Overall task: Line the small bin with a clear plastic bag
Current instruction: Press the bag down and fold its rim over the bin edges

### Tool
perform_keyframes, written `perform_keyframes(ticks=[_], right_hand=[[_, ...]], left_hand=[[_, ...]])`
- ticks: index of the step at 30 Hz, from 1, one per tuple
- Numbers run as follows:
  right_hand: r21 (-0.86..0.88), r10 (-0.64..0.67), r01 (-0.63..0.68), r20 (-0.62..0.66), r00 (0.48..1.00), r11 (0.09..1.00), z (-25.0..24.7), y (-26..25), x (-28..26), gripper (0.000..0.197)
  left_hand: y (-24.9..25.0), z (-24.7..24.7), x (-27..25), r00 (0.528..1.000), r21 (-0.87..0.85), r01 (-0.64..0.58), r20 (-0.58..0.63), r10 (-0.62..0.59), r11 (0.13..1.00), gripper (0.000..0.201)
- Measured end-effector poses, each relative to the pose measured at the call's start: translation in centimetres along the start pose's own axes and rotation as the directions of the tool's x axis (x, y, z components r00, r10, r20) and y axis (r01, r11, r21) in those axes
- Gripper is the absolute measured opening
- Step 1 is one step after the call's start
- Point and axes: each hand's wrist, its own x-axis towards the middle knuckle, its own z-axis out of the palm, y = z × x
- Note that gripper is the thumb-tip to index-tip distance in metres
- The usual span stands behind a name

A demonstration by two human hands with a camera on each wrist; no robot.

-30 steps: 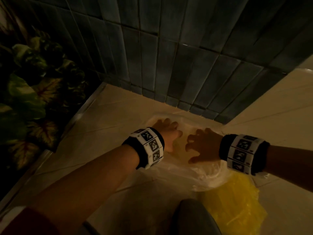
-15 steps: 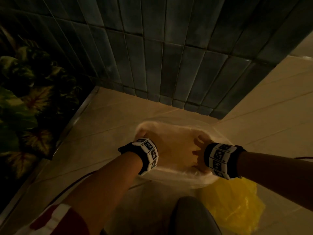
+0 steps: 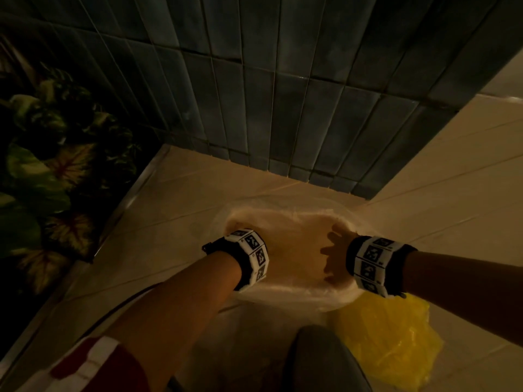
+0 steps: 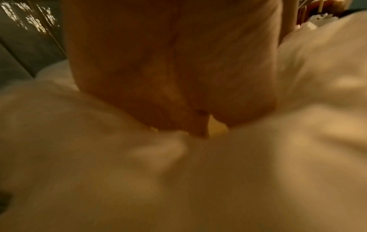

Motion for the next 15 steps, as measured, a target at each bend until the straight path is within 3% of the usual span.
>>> perform_keyframes(ticks=[1,3,5,7,8,10,11,12,14,15], right_hand=[[0.121,0.015,-0.011,-0.028,0.999,0.993,0.4,0.5,0.2,0.086],[0.203,0.020,-0.014,-0.026,0.999,0.979,0.0,0.6,0.0,0.089],[0.079,0.038,-0.040,0.028,0.999,0.996,-1.4,0.0,-1.0,0.080],[0.010,-0.054,0.055,-0.087,0.995,0.998,-3.3,-0.9,-2.4,0.064],[-0.004,-0.131,0.134,-0.219,0.967,0.991,-4.2,-1.3,-3.2,0.054],[-0.092,-0.263,0.250,-0.487,0.833,0.964,-5.8,-1.8,-4.3,0.040],[-0.135,-0.290,0.260,-0.568,0.770,0.956,-6.3,-1.9,-4.4,0.037],[-0.166,-0.295,0.245,-0.602,0.742,0.955,-6.7,-1.9,-4.4,0.036],[-0.228,-0.296,0.199,-0.557,0.776,0.953,-7.1,-1.5,-4.1,0.040],[-0.272,-0.294,0.174,-0.502,0.814,0.946,-6.9,-1.2,-3.7,0.044]], left_hand=[[0.1,0.2,0.3,1.000,-0.003,-0.001,-0.009,0.001,1.000,0.046],[-0.3,0.3,-0.2,1.000,-0.035,0.017,0.009,-0.017,0.999,0.049],[-0.4,0.1,-0.2,0.998,-0.127,0.047,0.042,-0.042,0.991,0.050],[-0.8,-0.6,-0.1,1.000,-0.219,0.005,0.001,-0.004,0.976,0.030],[-0.9,-1.2,-0.2,0.999,-0.268,0.001,-0.042,-0.013,0.963,0.019],[-1.1,-2.5,-0.4,0.990,-0.283,-0.043,-0.144,0.002,0.958,0.023],[-1.2,-3.5,-0.7,0.979,-0.252,-0.039,-0.201,-0.013,0.967,0.029],[-1.4,-4.4,-1.3,0.958,-0.214,-0.041,-0.286,-0.022,0.976,0.036],[-2.3,-4.2,-1.4,0.946,-0.130,-0.005,-0.323,-0.038,0.992,0.045],[-3.0,-3.3,-1.0,0.959,-0.156,0.008,-0.280,-0.052,0.988,0.047]])
